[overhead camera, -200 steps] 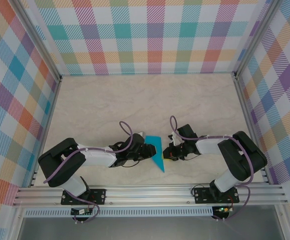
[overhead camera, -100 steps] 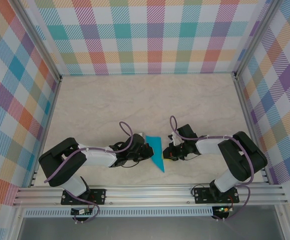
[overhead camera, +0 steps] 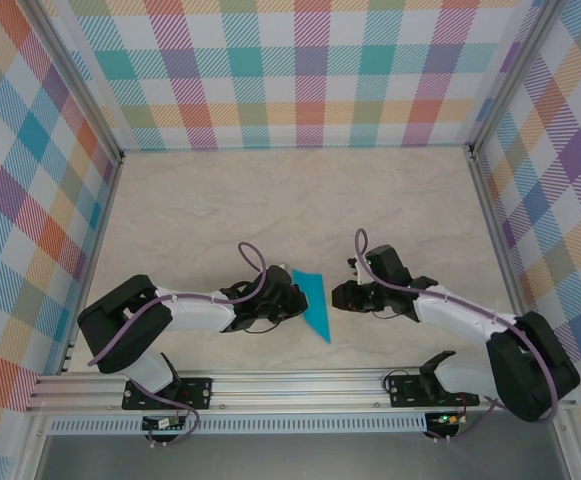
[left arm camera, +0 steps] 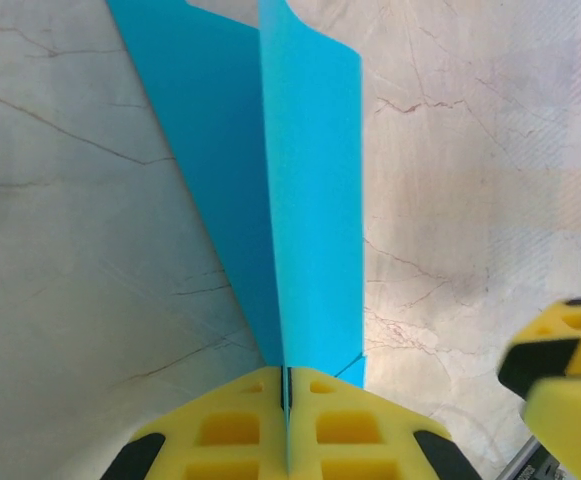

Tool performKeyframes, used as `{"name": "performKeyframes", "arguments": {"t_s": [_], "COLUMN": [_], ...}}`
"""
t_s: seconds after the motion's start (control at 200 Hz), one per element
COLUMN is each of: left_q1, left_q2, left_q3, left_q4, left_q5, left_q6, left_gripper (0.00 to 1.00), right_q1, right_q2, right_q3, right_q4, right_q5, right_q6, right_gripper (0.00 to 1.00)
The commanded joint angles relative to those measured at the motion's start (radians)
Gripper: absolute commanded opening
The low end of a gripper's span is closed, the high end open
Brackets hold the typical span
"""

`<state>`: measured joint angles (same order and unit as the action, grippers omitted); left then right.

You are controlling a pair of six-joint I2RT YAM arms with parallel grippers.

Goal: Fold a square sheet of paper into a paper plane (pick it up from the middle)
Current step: Fold the wing for the fifth time at the center of the table.

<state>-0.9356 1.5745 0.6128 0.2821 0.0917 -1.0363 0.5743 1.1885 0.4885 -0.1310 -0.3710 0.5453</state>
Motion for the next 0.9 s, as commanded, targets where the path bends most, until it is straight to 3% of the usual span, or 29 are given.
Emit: {"name": "performKeyframes", "arguments": {"t_s": [0.0,0.155,0.495,0.895], "left_q1": [-0.011,-0.002,0.019,0.027], "left_q2": [-0.017,-0.024,-0.021,-0.014], "left_q3": [0.037,0.047,0.088,0.099], "left_q4": [-0.055,-0.067,-0.129,-0.142], "left_q5": [-0.014,-0.002,0.043,0.050], "left_q6": [-0.019,-0.017,0.034,0.042], "left_gripper": [0.00,0.00,0.00,0.00], "right_q1": [0.067,0.216,0.468,0.670], "right_q2": [-0.082,-0.149,-0.129,0.049], "right_q3": [-0.039,-0.049,-0.114,-0.125], "right_q4": [-0.038,-0.034,0.151,0.351], "right_q5": [0.108,0.312,0.586,0.783], "right_q6": [-0.044,-0.049,-0.150,-0.327], "right_gripper": [0.35,0.35,0.39,0.38]}}
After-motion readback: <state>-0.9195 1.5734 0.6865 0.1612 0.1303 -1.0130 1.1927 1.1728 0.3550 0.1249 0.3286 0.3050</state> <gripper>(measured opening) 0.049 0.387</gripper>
